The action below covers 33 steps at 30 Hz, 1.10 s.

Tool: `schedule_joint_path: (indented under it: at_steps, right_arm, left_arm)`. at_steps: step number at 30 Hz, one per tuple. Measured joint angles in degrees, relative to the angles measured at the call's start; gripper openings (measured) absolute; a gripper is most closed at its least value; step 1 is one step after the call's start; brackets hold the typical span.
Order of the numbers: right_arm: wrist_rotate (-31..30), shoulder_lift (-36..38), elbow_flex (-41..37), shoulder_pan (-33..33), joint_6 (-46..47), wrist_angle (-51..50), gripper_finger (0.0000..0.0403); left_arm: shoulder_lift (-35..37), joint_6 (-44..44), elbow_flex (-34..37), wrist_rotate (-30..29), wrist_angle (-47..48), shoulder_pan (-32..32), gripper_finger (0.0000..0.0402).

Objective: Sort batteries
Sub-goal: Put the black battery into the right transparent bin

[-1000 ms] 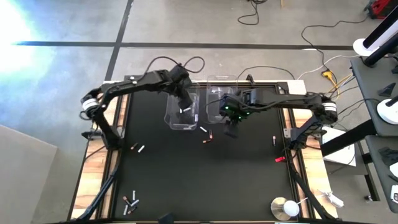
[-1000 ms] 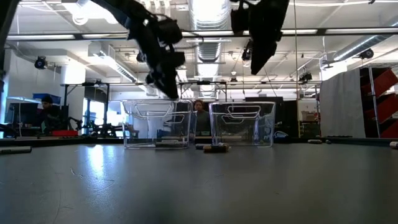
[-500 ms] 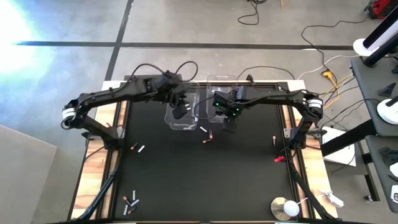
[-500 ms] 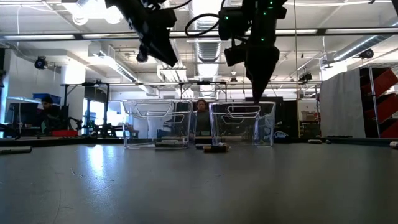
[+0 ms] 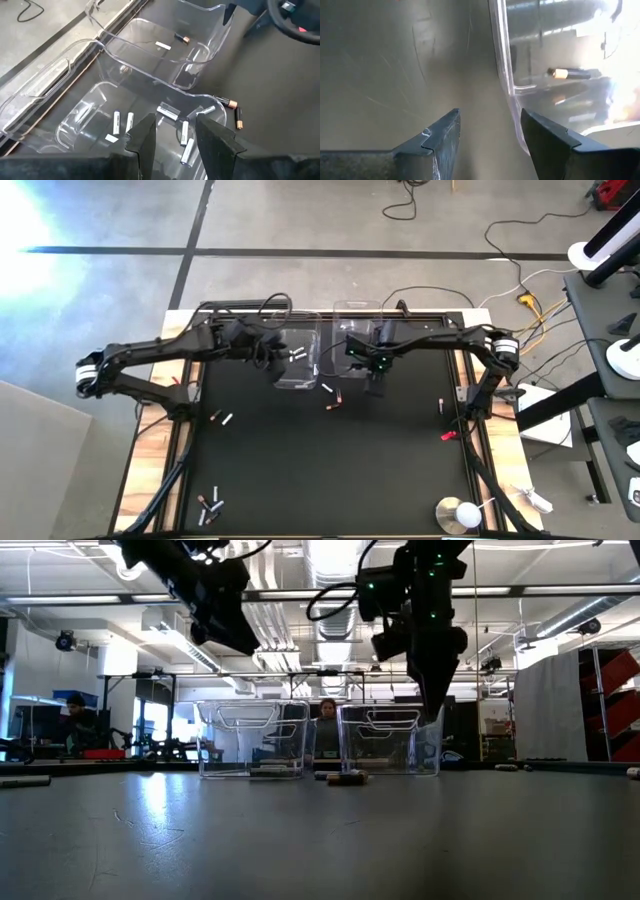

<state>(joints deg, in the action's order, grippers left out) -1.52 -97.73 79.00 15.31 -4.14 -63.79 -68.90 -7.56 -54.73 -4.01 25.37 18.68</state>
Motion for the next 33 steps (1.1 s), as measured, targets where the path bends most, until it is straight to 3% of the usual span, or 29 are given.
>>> schedule_joint_path:
  at_steps: [17, 25, 33]
  right_arm:
    - [3.1, 1.5, -1.3, -2.2, 5.2, -3.8, 0.0201]
    - [-0.3, 4.8, 4.2, -4.2, 8.9, -3.8, 0.0201]
    - [-4.6, 9.2, 7.9, -13.6, 10.4, 7.9, 0.0201]
  left_arm:
    - [2.1, 2.5, 1.0, 0.0, -0.4, 0.0, 0.0119]
    - [2.1, 2.9, 1.0, 1.0, -2.9, 0.0, 0.0119]
    - [2.1, 3.6, 1.0, 3.2, -5.9, 0.0, 0.0119]
